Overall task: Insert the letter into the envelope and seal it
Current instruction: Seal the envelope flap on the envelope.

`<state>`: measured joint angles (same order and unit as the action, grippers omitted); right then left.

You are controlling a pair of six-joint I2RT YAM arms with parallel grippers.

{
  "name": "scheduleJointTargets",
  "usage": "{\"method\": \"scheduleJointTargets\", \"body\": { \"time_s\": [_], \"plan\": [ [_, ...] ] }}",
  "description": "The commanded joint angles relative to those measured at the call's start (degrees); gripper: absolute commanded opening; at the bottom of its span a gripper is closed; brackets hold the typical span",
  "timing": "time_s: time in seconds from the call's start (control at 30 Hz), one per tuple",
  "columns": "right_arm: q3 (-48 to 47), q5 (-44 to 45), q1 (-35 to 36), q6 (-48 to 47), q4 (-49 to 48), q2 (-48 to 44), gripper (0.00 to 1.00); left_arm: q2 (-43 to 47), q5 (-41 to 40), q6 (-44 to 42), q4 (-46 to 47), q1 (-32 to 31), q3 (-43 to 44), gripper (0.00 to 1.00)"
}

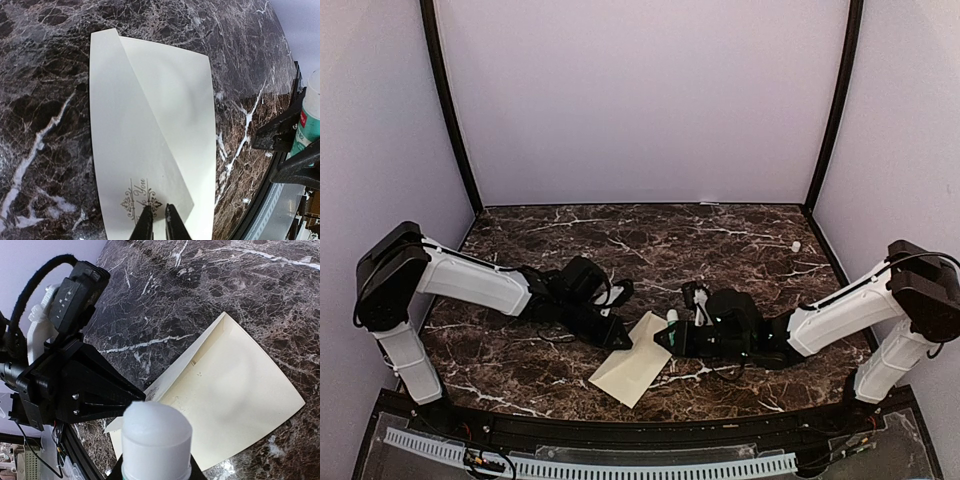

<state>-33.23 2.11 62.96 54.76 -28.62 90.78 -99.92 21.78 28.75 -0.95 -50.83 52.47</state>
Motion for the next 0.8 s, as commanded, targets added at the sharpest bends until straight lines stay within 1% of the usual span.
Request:
{"method": "scheduleJointTargets", "body": {
  "time_s": [0.0,0.23,0.5,0.77],
  "plan": [
    [-2.05,-0.16,-0.49,-0.37,-0.96,-1.08,0.00,-1.46,0.59,0.38,2.43,-0.41,-0.49,0.08],
    [-4.46,-0.32,-0.47,-1.75,1.63,-1.09,0.00,-2.88,0.23,-0.23,3.14,-0.49,-1.49,0.07],
    [-5.97,-1.86,-0.48,-1.22,-0.02,2.23,0.00,-3.62,-0.93,-0.19,3.77,-0.51,-4.19,0.06],
    [-9.65,-3.93,-0.53,-2.09,1.29,6.58,0.00,-2.51,-0.29,0.94,5.59,-0.66,-6.51,0.05]
  ]
}}
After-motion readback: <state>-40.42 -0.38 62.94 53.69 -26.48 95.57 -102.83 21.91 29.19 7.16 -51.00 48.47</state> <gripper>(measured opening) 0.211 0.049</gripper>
